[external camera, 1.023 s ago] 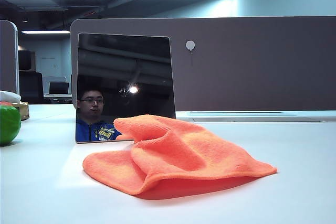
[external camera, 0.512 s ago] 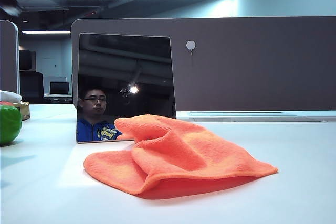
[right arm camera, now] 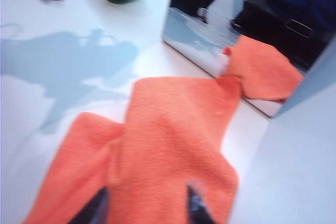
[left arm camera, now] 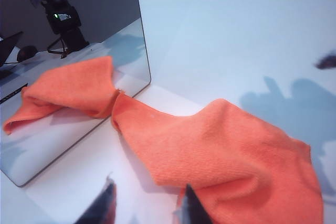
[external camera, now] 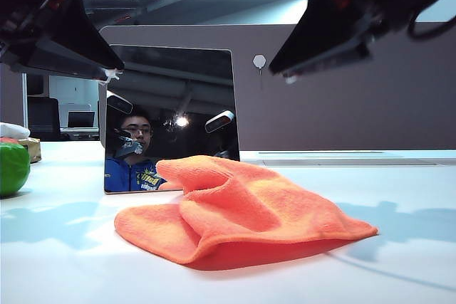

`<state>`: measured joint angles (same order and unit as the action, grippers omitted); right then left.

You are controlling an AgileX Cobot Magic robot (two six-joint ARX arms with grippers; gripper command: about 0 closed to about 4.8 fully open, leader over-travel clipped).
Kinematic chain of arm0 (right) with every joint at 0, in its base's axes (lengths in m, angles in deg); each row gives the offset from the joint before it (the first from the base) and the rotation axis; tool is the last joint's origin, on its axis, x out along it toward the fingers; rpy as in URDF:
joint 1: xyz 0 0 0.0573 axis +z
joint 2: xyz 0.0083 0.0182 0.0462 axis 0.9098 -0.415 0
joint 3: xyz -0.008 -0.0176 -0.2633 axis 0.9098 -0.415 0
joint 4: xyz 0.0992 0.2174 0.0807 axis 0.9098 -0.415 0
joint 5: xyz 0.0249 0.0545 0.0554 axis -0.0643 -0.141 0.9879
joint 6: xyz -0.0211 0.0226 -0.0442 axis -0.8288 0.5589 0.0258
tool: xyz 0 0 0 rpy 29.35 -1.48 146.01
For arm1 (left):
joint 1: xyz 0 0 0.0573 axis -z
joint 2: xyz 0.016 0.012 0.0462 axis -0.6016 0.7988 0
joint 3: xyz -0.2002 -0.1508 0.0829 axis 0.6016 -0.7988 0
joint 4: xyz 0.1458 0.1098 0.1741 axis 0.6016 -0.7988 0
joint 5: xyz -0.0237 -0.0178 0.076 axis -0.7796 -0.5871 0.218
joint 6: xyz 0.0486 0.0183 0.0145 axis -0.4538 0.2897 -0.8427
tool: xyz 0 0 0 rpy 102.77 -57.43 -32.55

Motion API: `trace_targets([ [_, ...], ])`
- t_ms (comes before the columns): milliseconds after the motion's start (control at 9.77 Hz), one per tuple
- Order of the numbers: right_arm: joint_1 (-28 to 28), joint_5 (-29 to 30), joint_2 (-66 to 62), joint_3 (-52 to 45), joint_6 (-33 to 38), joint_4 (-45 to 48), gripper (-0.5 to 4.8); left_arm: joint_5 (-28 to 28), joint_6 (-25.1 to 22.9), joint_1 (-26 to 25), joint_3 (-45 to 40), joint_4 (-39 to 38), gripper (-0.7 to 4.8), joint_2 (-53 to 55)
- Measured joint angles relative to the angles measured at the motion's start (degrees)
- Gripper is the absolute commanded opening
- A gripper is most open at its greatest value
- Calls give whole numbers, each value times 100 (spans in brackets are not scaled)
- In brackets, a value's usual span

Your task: Pick up the cloth from the table and use it to cover the mirror.

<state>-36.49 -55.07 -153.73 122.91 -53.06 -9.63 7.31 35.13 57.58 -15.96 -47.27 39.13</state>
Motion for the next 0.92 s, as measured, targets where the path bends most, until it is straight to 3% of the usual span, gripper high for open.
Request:
trace_targets([
  [102,26,-175,-522,-2,-7,313,256,-2,0,4,0,-2,161,0],
  [307,28,-422,-732,0,2,251,257,0,0,2,0,-2,161,0],
  [921,31,-278,393,0,2,-2708,256,0,0,2,0,-2,161,-4],
])
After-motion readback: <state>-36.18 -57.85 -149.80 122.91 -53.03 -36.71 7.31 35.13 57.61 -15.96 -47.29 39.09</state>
